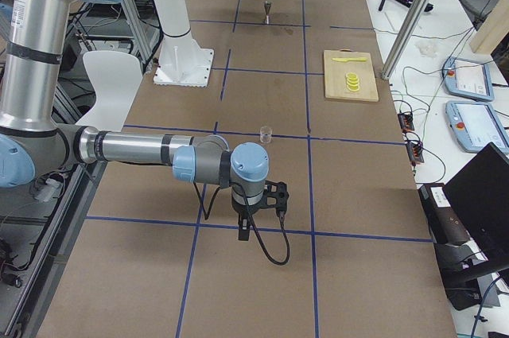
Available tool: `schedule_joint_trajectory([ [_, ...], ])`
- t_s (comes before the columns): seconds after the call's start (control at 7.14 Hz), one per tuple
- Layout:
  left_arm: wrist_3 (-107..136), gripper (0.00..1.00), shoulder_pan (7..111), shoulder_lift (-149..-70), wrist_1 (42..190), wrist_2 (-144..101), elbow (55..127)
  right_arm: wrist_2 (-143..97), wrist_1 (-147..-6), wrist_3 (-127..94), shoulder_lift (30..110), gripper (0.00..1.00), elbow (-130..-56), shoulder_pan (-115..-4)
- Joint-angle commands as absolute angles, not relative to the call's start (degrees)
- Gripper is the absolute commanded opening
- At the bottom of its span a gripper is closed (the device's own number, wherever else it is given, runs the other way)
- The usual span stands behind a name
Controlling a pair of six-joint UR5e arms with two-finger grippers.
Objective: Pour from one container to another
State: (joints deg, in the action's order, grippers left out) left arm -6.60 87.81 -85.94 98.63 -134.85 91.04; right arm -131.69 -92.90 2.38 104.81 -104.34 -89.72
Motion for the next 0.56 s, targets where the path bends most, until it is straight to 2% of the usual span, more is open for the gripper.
schedule_joint_trajectory([
  [0.0, -6.59, 1.00, 87.80, -85.17, 98.53, -135.17, 91.23, -131.84, -92.12, 2.28, 104.68, 1.00, -104.68, -89.65],
  [0.42, -6.59, 1.00, 87.80, -84.73, 98.61, -135.61, 91.76, -132.28, -88.86, 2.11, 104.68, 1.00, -104.50, -89.65],
])
